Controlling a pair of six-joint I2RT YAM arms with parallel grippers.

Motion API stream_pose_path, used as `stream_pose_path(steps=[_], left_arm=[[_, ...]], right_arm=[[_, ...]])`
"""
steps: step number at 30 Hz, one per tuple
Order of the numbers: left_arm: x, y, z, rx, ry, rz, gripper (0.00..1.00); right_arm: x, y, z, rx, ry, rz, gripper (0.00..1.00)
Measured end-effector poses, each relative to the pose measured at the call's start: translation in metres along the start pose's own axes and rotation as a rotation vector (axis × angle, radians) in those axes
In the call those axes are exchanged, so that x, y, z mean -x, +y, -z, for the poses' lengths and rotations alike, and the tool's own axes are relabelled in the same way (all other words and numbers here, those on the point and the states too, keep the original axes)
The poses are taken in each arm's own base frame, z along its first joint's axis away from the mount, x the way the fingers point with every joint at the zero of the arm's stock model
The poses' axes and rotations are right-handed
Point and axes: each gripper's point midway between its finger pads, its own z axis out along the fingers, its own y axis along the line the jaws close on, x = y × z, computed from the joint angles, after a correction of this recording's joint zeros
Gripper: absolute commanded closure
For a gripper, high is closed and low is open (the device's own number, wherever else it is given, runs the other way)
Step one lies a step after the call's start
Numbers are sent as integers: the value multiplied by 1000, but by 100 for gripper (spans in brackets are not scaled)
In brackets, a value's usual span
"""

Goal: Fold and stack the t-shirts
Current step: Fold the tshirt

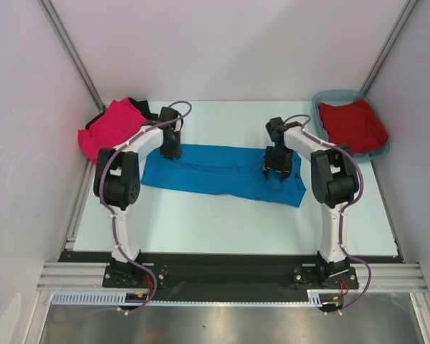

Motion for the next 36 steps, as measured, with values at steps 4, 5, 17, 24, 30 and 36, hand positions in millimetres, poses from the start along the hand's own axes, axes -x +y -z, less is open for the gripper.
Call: stream_pose_path(steps=[4,5,17,24,30,36], left_arm=[[0,-1,1,-2,-1,-4,63],[0,-1,1,-3,0,-5,62],[2,0,12,3,-10,-3,96],[20,1,21,17,-49,-4,100],[21,1,21,20,-53,-3,100],[12,2,3,29,-12,-8,100]], right_arm=[[1,0,3,-4,-11,2,23],[2,0,4,-3,-16,1,19],[12,-2,58,32,-135,-4,70],[21,2,56,48,-171,-14,100],[21,2,43,43,-171,-13,100],[19,1,13,13,-131,-11,100]])
